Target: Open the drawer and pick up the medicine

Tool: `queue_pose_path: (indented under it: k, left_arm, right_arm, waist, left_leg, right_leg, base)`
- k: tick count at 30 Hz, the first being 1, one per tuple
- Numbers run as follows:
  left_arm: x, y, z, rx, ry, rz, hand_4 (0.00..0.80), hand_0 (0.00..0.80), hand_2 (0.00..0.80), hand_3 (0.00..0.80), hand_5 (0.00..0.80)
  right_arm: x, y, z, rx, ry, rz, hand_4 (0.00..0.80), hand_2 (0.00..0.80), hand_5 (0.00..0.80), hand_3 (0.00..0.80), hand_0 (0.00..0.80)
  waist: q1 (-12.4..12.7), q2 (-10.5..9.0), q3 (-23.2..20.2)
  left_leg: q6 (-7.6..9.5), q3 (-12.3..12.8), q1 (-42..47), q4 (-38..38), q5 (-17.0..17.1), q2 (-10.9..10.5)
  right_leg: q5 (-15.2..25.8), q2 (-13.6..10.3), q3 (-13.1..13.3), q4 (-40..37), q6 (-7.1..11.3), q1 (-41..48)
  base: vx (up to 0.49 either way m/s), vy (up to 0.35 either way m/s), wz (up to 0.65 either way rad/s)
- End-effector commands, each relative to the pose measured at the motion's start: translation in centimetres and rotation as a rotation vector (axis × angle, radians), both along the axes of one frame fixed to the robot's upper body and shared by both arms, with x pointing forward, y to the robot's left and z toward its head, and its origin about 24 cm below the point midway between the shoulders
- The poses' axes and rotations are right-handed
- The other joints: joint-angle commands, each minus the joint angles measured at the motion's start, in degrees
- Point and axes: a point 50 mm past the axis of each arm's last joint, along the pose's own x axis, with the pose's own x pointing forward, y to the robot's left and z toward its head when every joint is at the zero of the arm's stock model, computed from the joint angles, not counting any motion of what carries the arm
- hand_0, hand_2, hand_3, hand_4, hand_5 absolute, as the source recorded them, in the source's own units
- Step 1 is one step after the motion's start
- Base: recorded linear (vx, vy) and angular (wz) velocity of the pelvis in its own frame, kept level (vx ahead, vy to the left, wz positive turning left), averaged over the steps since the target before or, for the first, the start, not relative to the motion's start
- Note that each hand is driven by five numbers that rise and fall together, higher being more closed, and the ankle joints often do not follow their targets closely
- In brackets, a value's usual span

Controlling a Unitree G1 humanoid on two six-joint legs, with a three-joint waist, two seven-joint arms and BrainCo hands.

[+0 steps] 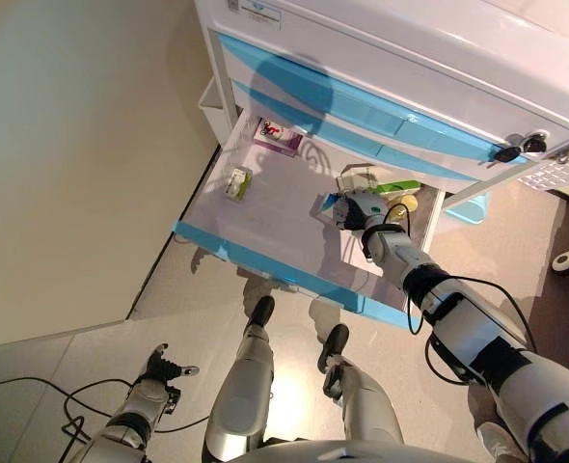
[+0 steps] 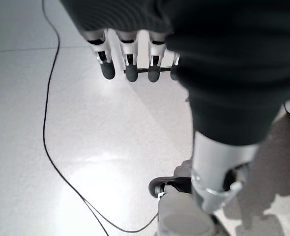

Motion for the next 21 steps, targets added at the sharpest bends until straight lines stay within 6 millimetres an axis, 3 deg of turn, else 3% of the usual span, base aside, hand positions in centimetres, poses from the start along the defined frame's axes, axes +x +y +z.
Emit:
queue_pose_path:
  k: [1, 8, 21]
  left_arm:
    - [-1.1, 0.5, -0.4, -0.001, 0.001, 0.089, 0.000, 0.000, 0.000, 0.000, 0.000]
    - [-2.6, 0.8, -0.9, -0.009, 0.035, 0.124, 0.000, 0.000, 0.000, 0.000, 0.000]
    - [-6.5, 1.2, -2.1, -0.032, 0.118, 0.178, 0.000, 0.000, 0.000, 0.000, 0.000]
  right_arm:
    - [-0.3, -3.4, -0.4, 0.013, 0.011, -0.092, 0.800, 0.800, 0.800, 0.800, 0.800]
    - [-1.9, -2.8, -2.0, 0.082, 0.047, -0.033, 0.800, 0.800, 0.800, 0.800, 0.800]
    - [-5.5, -4.7, -3.2, 0.135, 0.073, 0.027, 0.800, 0.800, 0.800, 0.800, 0.800]
  waist:
    - [-2.47, -0.31, -2.13]
    - [-4.40, -1.04, -7.26]
    - [-6.39, -0.93, -15.98]
  left_leg:
    - [3.39, 0.80, -0.17, -1.34, -0.82, -2.70]
    - [3.14, 2.61, 6.06, -6.34, -0.25, -1.28]
    - [2.58, 5.18, 16.34, -12.06, -1.06, 0.72]
  right_leg:
    - [1.37, 0.37, 1.74, -0.54, 2.47, 1.64]
    - [2.83, 1.35, 2.54, -5.76, 3.21, 7.02]
    - [3.19, 2.69, 4.09, -11.71, 3.67, 15.42]
  base:
    - [0.041, 0.007, -0.07]
    - [0.080, 0.023, -0.19]
    - [0.089, 0.006, -0.16]
